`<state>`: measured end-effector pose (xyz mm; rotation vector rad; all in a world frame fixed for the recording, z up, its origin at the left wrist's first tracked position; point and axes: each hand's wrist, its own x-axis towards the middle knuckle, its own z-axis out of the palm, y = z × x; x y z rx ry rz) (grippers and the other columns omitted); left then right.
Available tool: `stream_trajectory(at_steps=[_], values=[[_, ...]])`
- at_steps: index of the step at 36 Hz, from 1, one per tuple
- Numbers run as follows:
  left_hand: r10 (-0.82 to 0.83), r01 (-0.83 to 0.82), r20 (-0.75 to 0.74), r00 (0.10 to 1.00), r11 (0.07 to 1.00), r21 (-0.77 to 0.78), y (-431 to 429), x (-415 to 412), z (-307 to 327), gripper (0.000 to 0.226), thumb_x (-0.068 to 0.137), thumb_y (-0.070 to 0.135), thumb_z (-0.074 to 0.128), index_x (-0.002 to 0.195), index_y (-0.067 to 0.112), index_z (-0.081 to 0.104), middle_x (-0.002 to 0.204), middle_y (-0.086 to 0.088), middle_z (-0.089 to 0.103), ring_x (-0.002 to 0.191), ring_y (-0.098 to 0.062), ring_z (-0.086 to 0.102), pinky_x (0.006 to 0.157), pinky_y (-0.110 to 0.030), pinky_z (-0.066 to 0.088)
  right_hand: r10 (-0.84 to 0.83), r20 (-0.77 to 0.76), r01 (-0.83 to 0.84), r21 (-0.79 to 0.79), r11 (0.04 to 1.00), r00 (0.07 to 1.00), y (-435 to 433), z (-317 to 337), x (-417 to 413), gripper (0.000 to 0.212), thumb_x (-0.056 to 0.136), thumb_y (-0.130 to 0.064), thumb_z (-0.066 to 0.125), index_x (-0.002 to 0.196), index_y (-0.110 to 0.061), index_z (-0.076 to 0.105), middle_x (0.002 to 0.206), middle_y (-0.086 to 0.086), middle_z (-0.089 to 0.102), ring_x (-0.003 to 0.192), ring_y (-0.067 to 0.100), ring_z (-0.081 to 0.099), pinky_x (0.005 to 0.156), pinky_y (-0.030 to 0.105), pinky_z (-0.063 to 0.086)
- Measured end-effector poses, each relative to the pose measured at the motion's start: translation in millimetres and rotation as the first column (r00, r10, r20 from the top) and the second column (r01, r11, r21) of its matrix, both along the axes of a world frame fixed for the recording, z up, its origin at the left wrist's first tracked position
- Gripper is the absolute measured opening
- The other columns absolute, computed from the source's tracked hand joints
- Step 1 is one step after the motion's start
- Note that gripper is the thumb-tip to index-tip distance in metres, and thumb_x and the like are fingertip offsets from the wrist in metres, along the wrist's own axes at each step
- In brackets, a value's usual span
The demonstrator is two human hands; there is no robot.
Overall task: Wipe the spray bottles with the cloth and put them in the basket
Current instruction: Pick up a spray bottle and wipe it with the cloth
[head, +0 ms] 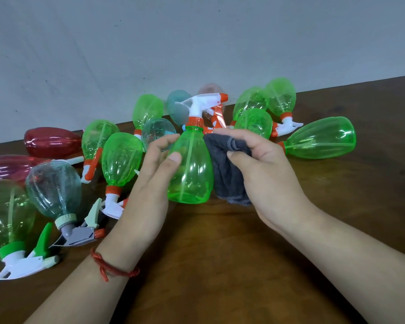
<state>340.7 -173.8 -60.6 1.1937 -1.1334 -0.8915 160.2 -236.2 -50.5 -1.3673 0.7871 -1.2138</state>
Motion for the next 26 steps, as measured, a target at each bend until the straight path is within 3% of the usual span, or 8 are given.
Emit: stream_trajectory(at_steps=[3,5,9,11,13,16,22,26], values=[[0.061,-0.055,0.126,0.990,0.997,-0.054,2,-2,4,0.049,0.096,0.031,0.079,0.140,0.029,0.058,0.134,0.012,0.069,0.126,-0.018,0.069,0.103,-0.048,0.060,0.020,-0.026,-0.021,-0.032,0.999,0.999,0,3,-1,0.047,0.101,0.007,0.049,0.119,-0.025,0.078,0.120,-0.004,0.078,0.119,0.019,0.071,0.111,0.052,0.051],[0.093,-0.078,0.173,0.981,0.993,-0.091,3,-2,4,0.054,0.092,0.026,0.082,0.140,0.031,0.057,0.133,0.011,0.069,0.126,-0.021,0.069,0.103,-0.052,0.059,-0.006,-0.029,0.003,-0.070,0.998,1.000,-1,8,-4,0.046,0.101,0.008,0.051,0.119,-0.025,0.077,0.117,-0.008,0.078,0.114,0.016,0.073,0.106,0.052,0.055],[0.096,-0.064,0.263,0.960,0.990,-0.128,6,-2,5,0.054,0.097,0.012,0.078,0.145,0.025,0.055,0.131,0.027,0.066,0.124,0.003,0.064,0.095,-0.017,0.054,-0.202,0.053,0.209,-0.298,0.931,0.978,-8,28,-20,0.038,0.101,0.006,0.053,0.111,-0.027,0.069,0.108,-0.012,0.075,0.104,0.007,0.072,0.090,0.032,0.057],[0.088,-0.045,0.316,0.945,0.989,-0.142,7,-3,5,0.055,0.095,0.016,0.080,0.144,0.027,0.057,0.135,0.019,0.066,0.127,0.000,0.062,0.097,-0.013,0.050,-0.301,0.098,0.316,-0.360,0.878,0.949,-16,34,-29,0.032,0.103,0.000,0.055,0.108,-0.031,0.064,0.106,-0.012,0.074,0.101,0.009,0.072,0.081,0.033,0.058],[0.081,-0.023,0.338,0.938,0.985,-0.171,9,-9,6,0.055,0.093,0.015,0.082,0.142,0.023,0.058,0.134,0.016,0.066,0.127,0.002,0.062,0.098,-0.008,0.047,-0.386,0.082,0.383,-0.416,0.825,0.919,-26,34,-34,0.027,0.105,-0.004,0.056,0.110,-0.029,0.065,0.115,-0.010,0.074,0.111,0.010,0.071,0.087,0.039,0.061],[0.070,-0.001,0.339,0.938,0.980,-0.200,10,-16,6,0.054,0.091,0.012,0.082,0.139,0.016,0.060,0.132,0.014,0.068,0.126,0.005,0.062,0.099,-0.006,0.046,-0.474,-0.004,0.401,-0.527,0.749,0.881,-36,24,-33,0.028,0.099,0.002,0.060,0.116,-0.015,0.073,0.124,-0.006,0.074,0.123,0.006,0.067,0.108,0.034,0.053],[0.071,-0.009,0.303,0.950,0.979,-0.203,7,-18,2,0.053,0.087,0.017,0.080,0.137,0.023,0.065,0.137,0.008,0.070,0.127,-0.011,0.067,0.102,-0.019,0.052,-0.553,-0.198,0.237,-0.752,0.616,0.809,-36,5,-24,0.042,0.089,0.011,0.062,0.121,-0.009,0.078,0.131,0.000,0.073,0.127,0.013,0.066,0.113,0.034,0.049],[0.070,-0.004,0.347,0.935,0.982,-0.188,10,-26,2,0.053,0.085,0.019,0.082,0.135,0.027,0.068,0.129,0.015,0.073,0.122,-0.008,0.070,0.100,-0.016,0.052,-0.528,-0.270,0.098,-0.817,0.568,0.805,-32,2,-15,0.043,0.091,0.009,0.057,0.127,-0.007,0.075,0.137,0.003,0.070,0.134,0.019,0.062,0.118,0.033,0.045]])
